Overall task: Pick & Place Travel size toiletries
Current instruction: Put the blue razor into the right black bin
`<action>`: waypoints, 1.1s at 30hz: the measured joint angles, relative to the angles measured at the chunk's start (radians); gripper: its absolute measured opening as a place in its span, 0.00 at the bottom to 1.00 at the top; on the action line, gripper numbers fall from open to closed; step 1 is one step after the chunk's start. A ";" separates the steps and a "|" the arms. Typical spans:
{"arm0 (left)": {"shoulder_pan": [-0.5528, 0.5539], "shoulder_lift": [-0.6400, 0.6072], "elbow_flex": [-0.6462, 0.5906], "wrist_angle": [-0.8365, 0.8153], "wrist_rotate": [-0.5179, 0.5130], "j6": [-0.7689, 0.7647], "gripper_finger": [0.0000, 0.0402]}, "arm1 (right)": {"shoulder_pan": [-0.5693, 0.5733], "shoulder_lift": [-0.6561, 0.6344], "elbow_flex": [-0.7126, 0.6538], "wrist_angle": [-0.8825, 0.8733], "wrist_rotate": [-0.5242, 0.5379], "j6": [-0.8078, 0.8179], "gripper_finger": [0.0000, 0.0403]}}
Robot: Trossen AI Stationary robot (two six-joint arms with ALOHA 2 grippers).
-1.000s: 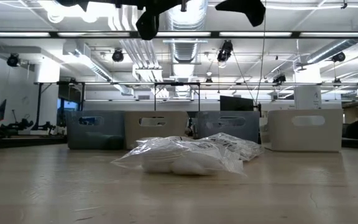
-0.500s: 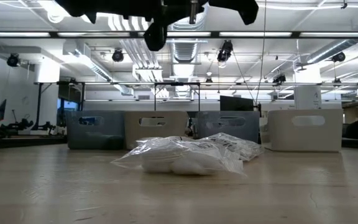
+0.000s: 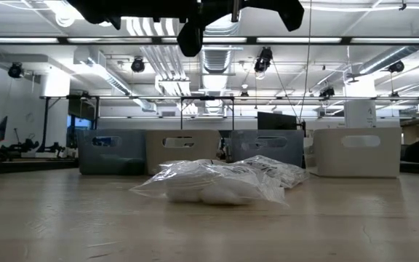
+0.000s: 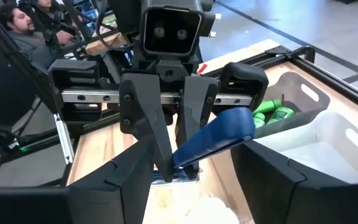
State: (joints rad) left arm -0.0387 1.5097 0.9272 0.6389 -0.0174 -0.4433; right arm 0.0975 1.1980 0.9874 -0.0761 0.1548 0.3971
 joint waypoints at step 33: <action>-0.045 -0.001 0.000 -0.066 -0.200 -0.100 0.42 | -0.003 0.054 -0.003 -0.040 0.081 0.077 0.09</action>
State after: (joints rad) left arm -0.0839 1.5089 0.9276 0.5733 -0.2170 -0.5437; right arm 0.0947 1.2522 0.9844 -0.1164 0.2362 0.4743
